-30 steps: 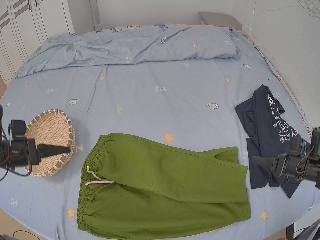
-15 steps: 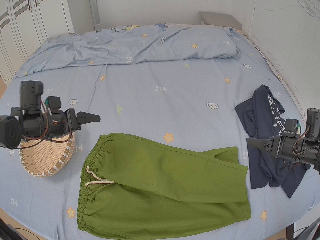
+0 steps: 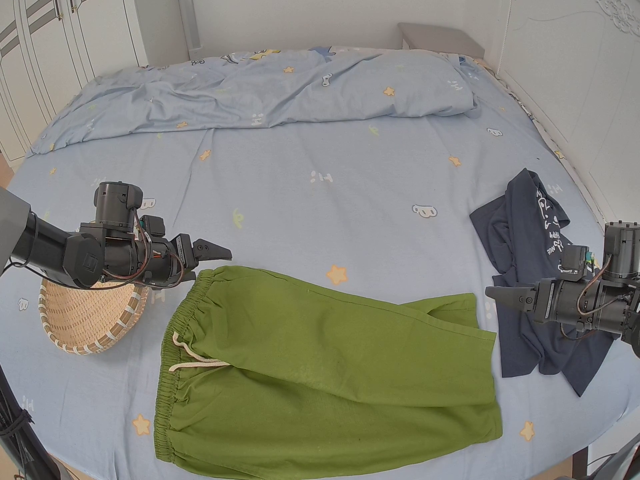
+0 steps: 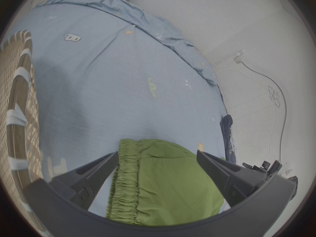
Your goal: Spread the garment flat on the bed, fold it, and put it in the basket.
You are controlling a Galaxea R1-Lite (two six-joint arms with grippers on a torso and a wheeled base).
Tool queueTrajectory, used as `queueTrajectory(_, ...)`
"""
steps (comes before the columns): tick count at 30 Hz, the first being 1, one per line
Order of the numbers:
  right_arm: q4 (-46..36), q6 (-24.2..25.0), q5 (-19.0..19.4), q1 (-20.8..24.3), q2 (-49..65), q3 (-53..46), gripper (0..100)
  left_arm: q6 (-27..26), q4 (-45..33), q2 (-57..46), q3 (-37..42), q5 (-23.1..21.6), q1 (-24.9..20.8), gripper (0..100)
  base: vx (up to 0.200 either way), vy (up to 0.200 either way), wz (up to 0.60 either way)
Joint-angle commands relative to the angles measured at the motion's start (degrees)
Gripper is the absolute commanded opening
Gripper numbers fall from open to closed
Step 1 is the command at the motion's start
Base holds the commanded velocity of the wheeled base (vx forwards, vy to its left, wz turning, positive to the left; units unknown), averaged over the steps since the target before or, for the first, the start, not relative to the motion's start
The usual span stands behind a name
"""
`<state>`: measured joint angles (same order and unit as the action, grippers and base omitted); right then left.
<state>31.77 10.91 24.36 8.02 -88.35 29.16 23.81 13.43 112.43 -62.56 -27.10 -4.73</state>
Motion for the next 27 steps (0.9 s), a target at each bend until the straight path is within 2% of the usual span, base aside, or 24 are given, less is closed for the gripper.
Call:
queueTrajectory(1, 0.0, 0.0, 0.0, 0.4, -0.2, -0.2, 100, 0.0, 0.0, 2.5, -0.6, 0.0, 1.0, 100, 0.0, 0.0, 0.0)
queueTrajectory(7, 0.0, 0.0, -1.7, 1.6, -0.1, -0.4, 100, -0.2, 0.5, 5.0, -1.5, 0.3, 1.4, 100, 0.0, 0.0, 0.0)
queueTrajectory(19, 0.1, 0.1, -1.8, 1.6, -0.1, -0.6, 100, -0.2, 1.8, 6.8, -2.2, -0.1, 1.0, 100, 0.0, 0.0, 0.0)
queueTrajectory(20, 0.1, 0.1, -1.8, 1.6, 0.0, -0.6, 100, -0.3, 1.8, 7.1, -2.3, -0.1, 1.0, 0, 0.0, 0.0, 0.0)
queueTrajectory(27, 0.1, 0.1, -1.8, 1.3, -0.1, -0.6, 100, -0.3, 1.8, 7.4, -2.7, -0.1, 1.4, 0, 0.0, 0.0, 0.0)
